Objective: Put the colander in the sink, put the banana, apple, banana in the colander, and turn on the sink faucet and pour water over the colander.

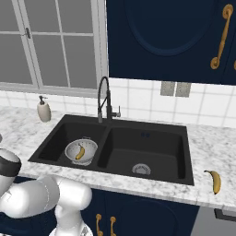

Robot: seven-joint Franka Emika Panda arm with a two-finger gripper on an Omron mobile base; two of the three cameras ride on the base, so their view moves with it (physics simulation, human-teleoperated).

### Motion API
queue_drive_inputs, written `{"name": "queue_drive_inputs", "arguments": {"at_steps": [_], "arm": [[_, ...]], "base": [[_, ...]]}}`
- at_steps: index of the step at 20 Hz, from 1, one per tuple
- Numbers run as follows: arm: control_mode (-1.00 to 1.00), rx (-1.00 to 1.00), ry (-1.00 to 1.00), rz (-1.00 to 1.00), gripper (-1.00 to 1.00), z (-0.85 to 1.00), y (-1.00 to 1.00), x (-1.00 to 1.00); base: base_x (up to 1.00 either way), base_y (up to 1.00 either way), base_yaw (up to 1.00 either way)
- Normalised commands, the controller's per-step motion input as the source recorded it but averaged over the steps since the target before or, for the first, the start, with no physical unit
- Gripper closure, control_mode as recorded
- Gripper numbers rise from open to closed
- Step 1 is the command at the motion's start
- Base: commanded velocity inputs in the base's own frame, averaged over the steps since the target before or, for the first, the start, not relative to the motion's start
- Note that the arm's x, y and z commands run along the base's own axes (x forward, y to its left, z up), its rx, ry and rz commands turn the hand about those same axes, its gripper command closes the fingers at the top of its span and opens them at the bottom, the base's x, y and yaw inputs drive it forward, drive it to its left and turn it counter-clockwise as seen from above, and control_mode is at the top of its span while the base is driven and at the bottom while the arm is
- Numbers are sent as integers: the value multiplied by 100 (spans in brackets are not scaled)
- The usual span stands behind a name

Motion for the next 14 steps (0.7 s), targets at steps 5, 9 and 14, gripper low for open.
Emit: {"name": "queue_drive_inputs", "arguments": {"at_steps": [5,9,14], "arm": [[-100,0,0,0,-100,-27,13,16],[-100,0,0,0,-100,-19,10,20],[-100,0,0,-1,-100,-14,22,14]], "base": [[0,0,0],[0,0,0],[0,0,0]]}}
